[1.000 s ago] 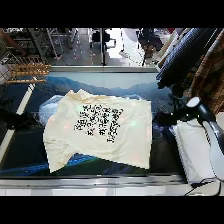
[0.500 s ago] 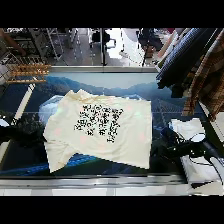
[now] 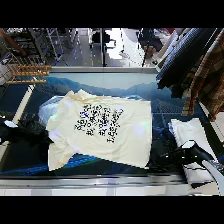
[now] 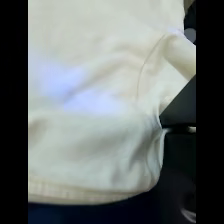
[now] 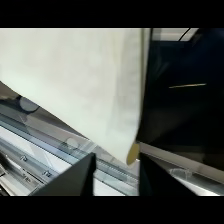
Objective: Fold the clothes and pants, and hang the long-sleeved shirts on hangers.
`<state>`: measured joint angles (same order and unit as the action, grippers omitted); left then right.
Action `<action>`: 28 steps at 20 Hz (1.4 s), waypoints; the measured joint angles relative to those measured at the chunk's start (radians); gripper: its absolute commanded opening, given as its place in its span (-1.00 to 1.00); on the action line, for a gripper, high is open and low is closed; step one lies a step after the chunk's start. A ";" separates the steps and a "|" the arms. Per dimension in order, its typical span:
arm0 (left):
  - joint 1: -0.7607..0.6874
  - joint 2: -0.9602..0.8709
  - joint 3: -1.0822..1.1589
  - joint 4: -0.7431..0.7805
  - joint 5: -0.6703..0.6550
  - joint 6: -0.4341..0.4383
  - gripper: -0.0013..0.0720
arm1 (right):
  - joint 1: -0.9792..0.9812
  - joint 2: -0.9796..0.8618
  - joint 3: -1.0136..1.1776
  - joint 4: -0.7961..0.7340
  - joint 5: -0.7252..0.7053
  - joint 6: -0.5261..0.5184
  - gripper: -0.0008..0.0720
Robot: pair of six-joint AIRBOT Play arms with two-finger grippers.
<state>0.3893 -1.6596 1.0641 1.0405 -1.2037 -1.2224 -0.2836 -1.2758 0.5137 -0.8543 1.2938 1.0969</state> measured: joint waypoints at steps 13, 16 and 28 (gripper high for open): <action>0.223 0.302 0.238 -0.367 -0.341 0.098 -0.95 | 0.043 0.454 0.480 -0.117 0.127 0.016 -0.94; 0.307 0.411 0.346 -0.778 -0.397 0.106 -0.95 | 0.041 0.580 0.780 -0.198 0.159 0.036 -0.94; 0.515 0.699 0.552 -1.638 -0.020 0.279 -0.95 | 0.041 0.534 1.499 -0.288 -0.173 0.054 -0.93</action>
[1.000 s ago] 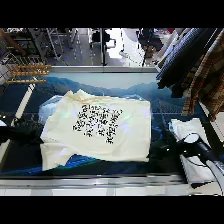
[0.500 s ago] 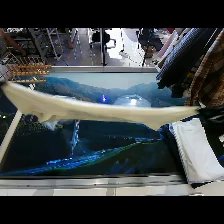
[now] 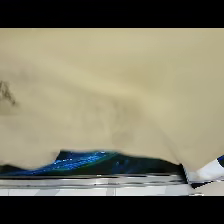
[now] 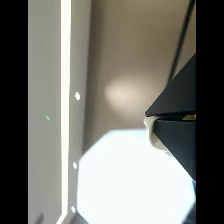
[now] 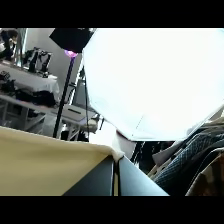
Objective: Fold the clothes and pants, and hang the long-sleeved shirts on hangers.
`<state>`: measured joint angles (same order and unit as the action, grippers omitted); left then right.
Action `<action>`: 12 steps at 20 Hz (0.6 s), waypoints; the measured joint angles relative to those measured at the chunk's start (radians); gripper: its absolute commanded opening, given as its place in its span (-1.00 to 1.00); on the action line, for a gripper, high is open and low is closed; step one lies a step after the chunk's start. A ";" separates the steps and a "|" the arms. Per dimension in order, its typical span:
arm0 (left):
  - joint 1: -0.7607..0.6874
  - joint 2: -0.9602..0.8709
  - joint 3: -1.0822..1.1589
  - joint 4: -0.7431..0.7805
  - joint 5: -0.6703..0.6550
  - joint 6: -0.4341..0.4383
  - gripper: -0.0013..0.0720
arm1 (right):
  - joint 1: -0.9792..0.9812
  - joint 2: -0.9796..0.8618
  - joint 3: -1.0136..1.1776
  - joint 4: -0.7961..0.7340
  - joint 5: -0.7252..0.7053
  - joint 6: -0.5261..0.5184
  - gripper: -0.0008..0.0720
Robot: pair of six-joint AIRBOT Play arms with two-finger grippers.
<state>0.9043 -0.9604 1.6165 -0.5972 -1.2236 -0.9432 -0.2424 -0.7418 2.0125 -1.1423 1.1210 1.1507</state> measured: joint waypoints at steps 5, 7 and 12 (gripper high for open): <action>-0.201 -0.056 -0.121 0.576 0.042 -0.027 -0.95 | 0.004 -0.273 -0.181 0.150 0.084 -0.011 -0.93; -0.307 -0.111 -0.230 0.752 0.098 -0.022 -0.95 | 0.021 -0.399 -0.291 0.190 0.064 -0.032 -0.93; -0.510 -0.385 -0.423 0.972 0.427 -0.011 -0.95 | 0.084 -0.750 -0.485 0.209 -0.178 -0.080 -0.93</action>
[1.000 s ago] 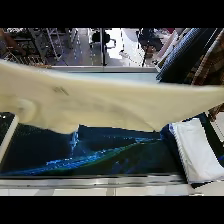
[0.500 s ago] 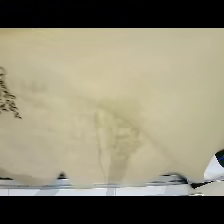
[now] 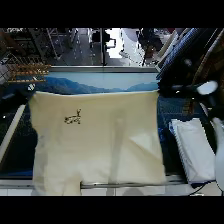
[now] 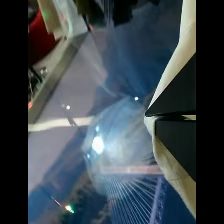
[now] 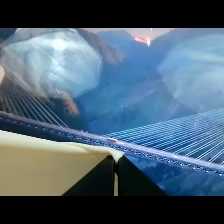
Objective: Fold the clothes and pants, and hang the long-sleeved shirts on hangers.
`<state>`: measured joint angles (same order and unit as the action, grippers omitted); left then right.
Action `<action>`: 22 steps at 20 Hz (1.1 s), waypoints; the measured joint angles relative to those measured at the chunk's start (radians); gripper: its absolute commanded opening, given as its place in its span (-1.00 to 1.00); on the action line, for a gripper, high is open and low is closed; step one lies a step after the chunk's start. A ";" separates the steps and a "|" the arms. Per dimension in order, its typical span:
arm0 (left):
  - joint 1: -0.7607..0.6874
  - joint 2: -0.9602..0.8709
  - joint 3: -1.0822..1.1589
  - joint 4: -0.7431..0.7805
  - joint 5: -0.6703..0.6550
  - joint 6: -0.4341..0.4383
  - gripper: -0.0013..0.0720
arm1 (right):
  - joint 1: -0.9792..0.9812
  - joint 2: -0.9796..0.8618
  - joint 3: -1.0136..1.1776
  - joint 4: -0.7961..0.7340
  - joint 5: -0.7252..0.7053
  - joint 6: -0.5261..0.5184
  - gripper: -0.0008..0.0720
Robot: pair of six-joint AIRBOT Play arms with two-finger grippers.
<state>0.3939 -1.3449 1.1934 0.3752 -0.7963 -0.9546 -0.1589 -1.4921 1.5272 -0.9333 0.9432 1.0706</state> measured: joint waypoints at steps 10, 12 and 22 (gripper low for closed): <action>-0.023 -0.377 0.143 0.025 -0.007 -0.032 -0.95 | 0.030 -0.330 0.059 0.026 -0.092 -0.013 -0.93; 0.021 -0.386 0.150 0.061 -0.116 -0.069 -0.95 | 0.021 -0.333 0.072 -0.003 0.014 0.014 -0.93; 0.096 -0.396 0.154 0.333 -0.424 -0.200 0.11 | -0.014 -0.335 0.043 -0.105 0.382 0.108 0.27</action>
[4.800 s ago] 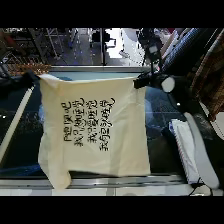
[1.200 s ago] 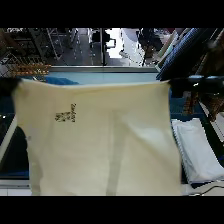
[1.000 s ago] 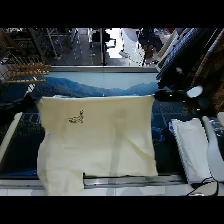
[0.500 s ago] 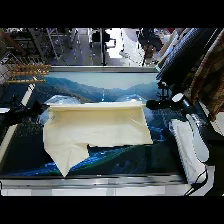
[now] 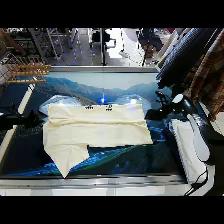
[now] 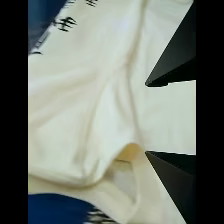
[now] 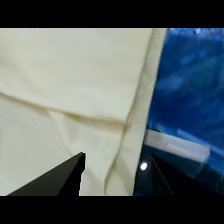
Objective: Fold the clothes and pants, and hang the long-sleeved shirts on hangers.
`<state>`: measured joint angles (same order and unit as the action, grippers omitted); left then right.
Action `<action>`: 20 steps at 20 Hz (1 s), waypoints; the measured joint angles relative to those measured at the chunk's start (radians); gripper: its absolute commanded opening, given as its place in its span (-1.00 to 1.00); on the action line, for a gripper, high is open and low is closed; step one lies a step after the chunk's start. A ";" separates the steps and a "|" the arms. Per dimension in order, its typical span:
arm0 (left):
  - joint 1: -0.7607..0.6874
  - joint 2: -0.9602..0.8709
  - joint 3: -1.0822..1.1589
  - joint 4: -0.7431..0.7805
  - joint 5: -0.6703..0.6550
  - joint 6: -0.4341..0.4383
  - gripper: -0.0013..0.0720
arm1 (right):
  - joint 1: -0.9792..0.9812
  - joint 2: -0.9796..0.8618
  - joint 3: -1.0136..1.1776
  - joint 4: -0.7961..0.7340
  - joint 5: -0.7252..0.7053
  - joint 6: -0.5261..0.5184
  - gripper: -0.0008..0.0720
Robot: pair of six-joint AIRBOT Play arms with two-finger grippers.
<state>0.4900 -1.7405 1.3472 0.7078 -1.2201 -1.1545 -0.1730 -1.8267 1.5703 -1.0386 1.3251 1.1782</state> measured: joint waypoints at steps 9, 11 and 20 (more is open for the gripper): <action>0.007 0.272 -0.451 0.275 -0.093 -0.027 0.41 | -0.142 0.123 -0.372 0.086 0.187 -0.122 0.30; 0.007 0.324 -0.553 0.280 -0.042 -0.019 0.41 | -0.145 0.130 -0.408 0.098 0.168 -0.145 0.29; -0.081 0.361 -0.696 0.151 0.167 0.035 -0.95 | -0.110 0.136 -0.451 0.183 0.040 -0.198 -0.94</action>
<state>0.4091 -1.3792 0.6514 0.8589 -1.0534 -1.1191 -0.2829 -1.6905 1.1191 -0.8555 1.3655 0.9802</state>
